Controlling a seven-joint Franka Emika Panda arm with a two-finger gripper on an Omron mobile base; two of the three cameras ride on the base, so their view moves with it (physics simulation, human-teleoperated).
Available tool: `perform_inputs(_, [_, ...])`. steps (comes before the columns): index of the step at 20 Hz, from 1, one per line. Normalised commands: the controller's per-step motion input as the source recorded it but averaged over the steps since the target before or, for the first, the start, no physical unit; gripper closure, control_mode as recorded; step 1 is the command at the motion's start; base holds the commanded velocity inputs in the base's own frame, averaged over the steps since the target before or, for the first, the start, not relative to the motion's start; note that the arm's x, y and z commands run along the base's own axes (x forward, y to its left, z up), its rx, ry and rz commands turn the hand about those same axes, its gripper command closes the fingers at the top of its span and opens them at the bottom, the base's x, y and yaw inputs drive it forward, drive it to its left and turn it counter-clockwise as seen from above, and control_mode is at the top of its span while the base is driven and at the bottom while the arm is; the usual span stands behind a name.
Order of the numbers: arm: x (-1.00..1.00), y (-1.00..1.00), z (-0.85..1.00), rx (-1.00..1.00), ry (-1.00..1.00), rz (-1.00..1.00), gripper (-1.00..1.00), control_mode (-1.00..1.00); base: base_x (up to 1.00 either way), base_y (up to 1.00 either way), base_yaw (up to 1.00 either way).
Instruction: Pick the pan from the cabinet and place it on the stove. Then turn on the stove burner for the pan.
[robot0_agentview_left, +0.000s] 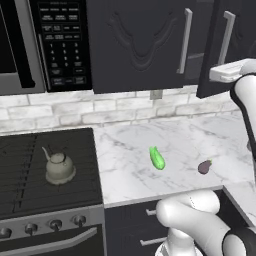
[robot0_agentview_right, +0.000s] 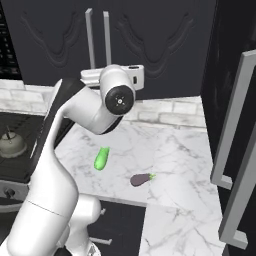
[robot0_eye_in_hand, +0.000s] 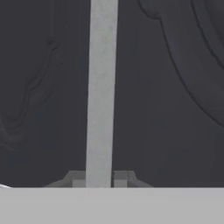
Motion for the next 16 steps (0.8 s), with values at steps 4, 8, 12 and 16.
perform_inputs(4, [-0.24,-0.48,0.0,0.0,0.0,0.0,1.0,-1.0,0.0,0.0,0.0])
perform_inputs(8, [-0.28,-0.44,0.0,0.0,0.0,0.0,1.0,-1.0,0.0,0.0,0.0])
perform_inputs(12, [-0.27,-0.38,0.0,0.0,0.0,0.0,1.0,-1.0,0.0,0.0,0.0])
perform_inputs(16, [-0.23,-0.2,-0.05,0.0,0.0,0.0,-1.0,-1.0,0.0,0.0,0.0])
